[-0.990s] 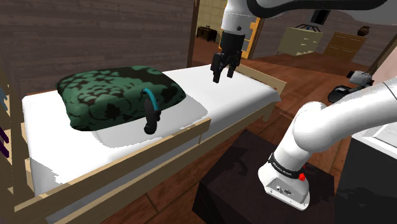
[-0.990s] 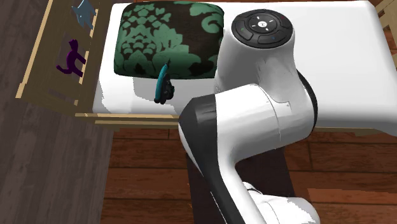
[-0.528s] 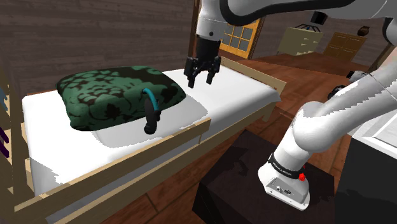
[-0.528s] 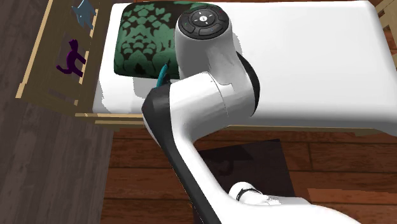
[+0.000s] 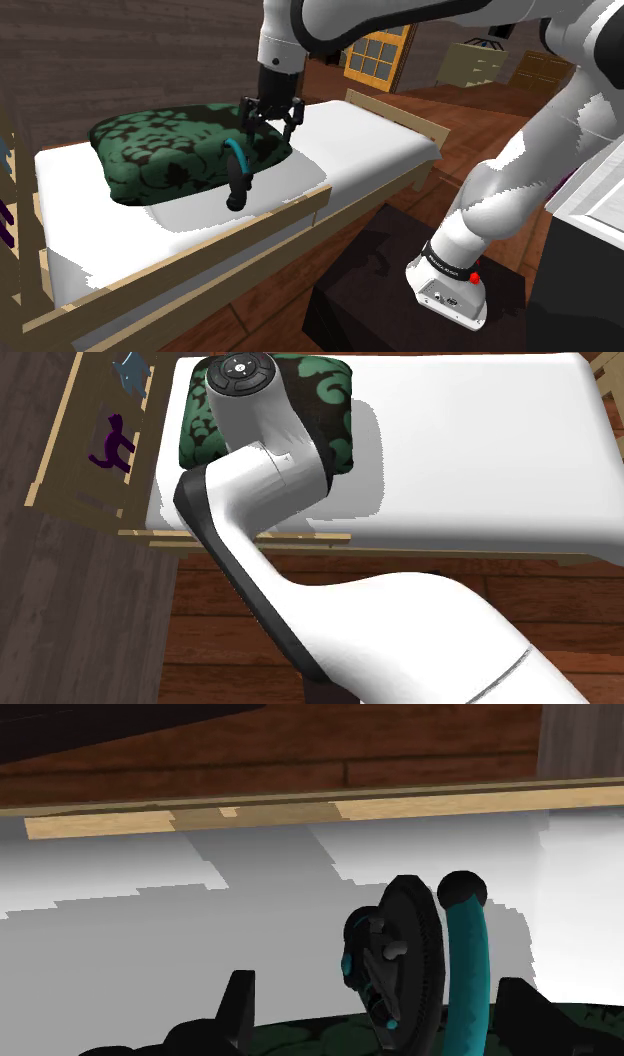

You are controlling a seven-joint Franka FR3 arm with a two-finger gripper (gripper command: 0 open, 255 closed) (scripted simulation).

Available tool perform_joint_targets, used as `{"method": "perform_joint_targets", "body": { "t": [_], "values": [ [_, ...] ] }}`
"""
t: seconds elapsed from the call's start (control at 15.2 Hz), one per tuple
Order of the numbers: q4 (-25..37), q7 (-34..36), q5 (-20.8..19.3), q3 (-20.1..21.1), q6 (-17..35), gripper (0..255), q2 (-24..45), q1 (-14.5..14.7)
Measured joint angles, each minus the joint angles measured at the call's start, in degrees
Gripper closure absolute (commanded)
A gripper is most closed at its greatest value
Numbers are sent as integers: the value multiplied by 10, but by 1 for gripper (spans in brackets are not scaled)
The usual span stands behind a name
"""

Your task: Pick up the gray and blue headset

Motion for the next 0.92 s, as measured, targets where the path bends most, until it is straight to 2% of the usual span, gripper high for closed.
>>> {"method": "perform_joint_targets", "body": {
  "t": [0.33, 0.86, 0.92],
  "values": [
    [69, 77, -33, 27, 34, 0, 90, 5],
    [43, 92, -45, 32, 88, 0, 118, 8],
    [41, 92, -46, 32, 90, 255, 119, 8]
  ]
}}
